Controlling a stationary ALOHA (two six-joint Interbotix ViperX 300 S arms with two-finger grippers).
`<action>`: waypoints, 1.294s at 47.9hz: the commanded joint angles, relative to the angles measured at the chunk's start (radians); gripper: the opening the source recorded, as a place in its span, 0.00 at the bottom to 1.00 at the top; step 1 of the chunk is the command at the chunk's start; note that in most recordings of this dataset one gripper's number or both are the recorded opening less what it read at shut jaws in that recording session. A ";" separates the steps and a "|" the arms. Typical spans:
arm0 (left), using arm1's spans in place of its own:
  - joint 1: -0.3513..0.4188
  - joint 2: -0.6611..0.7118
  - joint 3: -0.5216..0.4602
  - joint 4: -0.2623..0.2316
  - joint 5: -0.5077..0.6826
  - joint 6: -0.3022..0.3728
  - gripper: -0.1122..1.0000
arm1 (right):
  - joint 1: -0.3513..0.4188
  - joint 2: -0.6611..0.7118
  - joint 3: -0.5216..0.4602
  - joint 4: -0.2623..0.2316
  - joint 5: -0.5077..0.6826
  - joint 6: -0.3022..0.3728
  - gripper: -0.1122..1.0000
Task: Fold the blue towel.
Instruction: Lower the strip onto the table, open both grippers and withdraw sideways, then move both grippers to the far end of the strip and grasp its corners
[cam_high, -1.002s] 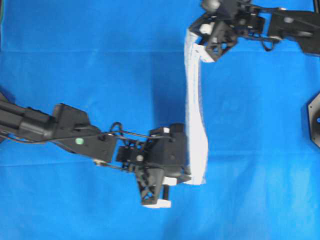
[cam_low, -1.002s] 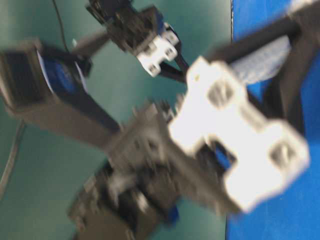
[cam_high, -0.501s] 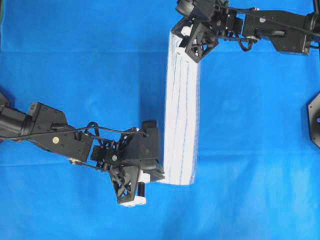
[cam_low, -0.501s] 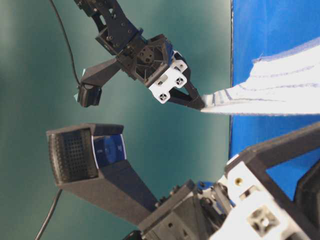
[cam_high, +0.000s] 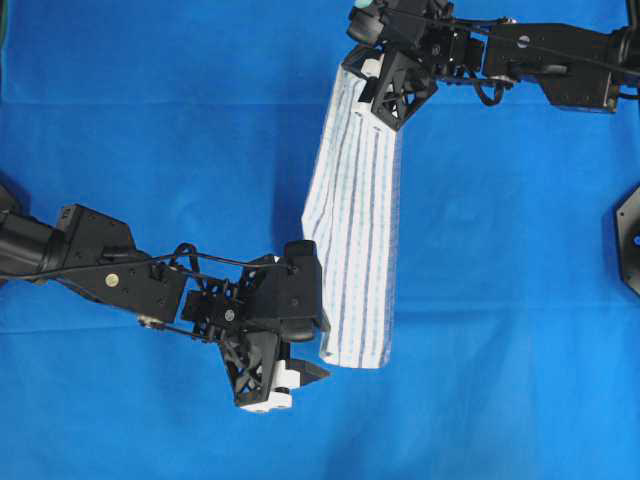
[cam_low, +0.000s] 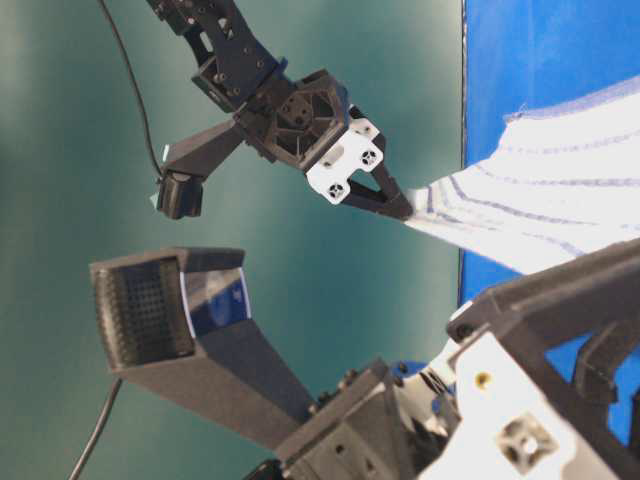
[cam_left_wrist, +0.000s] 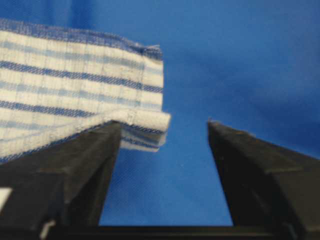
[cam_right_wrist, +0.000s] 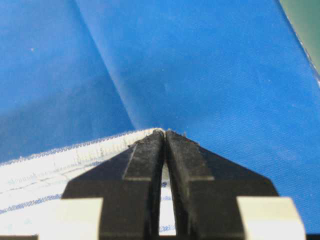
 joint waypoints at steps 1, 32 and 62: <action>0.012 -0.051 -0.006 0.000 0.025 0.003 0.69 | 0.002 -0.014 -0.025 -0.003 0.000 -0.012 0.22; 0.186 -0.483 0.190 0.002 0.026 0.284 0.68 | 0.063 -0.367 0.224 -0.002 -0.124 -0.054 0.55; 0.316 -0.828 0.525 0.002 -0.253 0.344 0.68 | 0.213 -0.658 0.517 0.017 -0.376 0.017 0.55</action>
